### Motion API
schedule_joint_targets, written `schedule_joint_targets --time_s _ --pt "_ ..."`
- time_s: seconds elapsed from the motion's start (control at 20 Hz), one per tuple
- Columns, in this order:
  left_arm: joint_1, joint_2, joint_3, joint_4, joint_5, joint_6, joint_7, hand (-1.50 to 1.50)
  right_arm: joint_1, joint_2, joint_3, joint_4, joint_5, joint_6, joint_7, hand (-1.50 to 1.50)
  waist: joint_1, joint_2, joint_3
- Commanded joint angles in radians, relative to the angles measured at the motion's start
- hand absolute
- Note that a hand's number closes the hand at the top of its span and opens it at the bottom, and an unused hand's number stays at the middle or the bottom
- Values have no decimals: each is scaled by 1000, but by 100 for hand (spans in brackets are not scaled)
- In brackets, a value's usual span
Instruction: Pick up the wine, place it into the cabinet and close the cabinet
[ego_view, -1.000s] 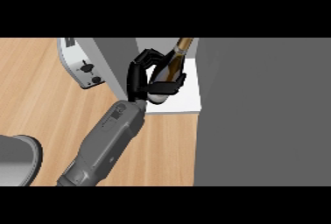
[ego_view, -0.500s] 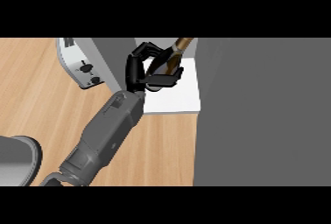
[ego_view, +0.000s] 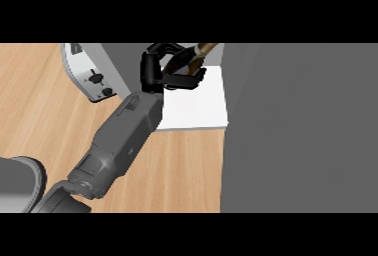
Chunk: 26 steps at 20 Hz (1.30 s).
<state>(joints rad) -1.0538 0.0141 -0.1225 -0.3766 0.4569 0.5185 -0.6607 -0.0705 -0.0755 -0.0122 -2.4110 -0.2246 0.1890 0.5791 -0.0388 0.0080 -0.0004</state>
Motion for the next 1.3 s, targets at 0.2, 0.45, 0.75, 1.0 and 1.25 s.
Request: schedule_joint_targets --time_s 0.2,0.45,0.75,1.0,1.25 --pt "-22 4 124 91 87 -81 -40 150 56 5 33 -121 -52 2 40 -150 -10 4 0" --pt "-78 13 152 143 109 -117 -6 150 -2 33 55 -39 -3 -12 -2 -150 -7 7 -1" --pt "-23 -14 133 186 111 -91 -120 150 96 34 65 -58 -24 44 -54 -150 -21 6 0" --pt "-94 6 142 241 72 -65 -90 150 -6 8 28 -82 -52 -10 38 -150 -27 13 -1" --pt "-73 2 149 270 66 -23 -124 -150 -13 16 34 -14 -35 6 -14 -150 -30 19 0"
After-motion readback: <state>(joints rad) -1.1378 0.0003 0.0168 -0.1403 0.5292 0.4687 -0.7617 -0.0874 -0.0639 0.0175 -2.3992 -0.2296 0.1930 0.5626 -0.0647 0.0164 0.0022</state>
